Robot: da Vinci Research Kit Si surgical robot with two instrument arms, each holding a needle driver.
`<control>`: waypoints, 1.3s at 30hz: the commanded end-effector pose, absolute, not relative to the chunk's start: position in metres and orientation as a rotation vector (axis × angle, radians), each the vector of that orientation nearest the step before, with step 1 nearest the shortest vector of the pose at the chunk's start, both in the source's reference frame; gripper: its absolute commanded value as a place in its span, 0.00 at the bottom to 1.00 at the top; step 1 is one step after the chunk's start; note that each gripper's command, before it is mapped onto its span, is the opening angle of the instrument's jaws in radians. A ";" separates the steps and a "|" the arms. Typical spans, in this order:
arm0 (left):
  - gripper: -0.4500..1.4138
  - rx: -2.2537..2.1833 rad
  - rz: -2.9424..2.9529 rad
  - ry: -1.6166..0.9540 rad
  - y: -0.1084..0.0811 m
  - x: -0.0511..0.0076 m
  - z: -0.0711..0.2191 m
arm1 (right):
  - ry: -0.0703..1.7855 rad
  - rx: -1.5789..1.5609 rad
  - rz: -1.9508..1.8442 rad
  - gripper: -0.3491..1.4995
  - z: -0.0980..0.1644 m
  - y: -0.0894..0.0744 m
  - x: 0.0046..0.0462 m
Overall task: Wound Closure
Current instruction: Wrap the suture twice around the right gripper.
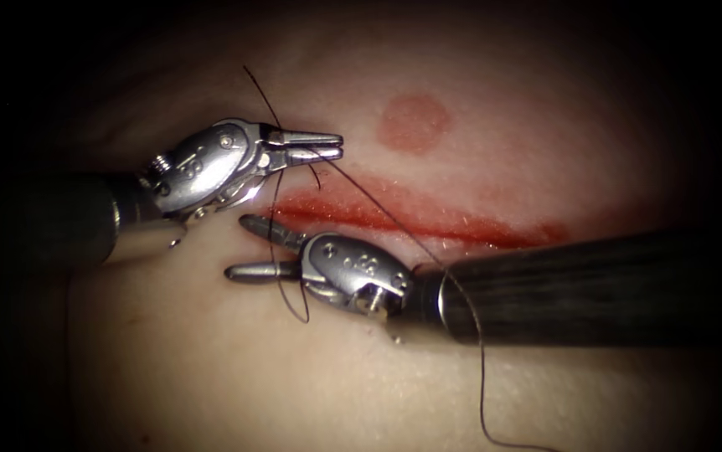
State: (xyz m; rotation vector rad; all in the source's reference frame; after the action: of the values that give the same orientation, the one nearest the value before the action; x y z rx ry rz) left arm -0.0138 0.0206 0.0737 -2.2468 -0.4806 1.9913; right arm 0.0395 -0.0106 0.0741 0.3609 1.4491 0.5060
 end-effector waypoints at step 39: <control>0.05 -2.209 1.991 -0.421 0.014 -0.0088 0.076 | 1.641 0.163 0.690 0.92 0.069 -0.005 0.0356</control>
State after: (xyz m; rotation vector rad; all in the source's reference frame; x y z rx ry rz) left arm -0.0080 0.0140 0.0746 -2.2058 -0.4156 1.9906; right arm 0.0351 -0.0048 0.0680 0.1597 1.6396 0.6839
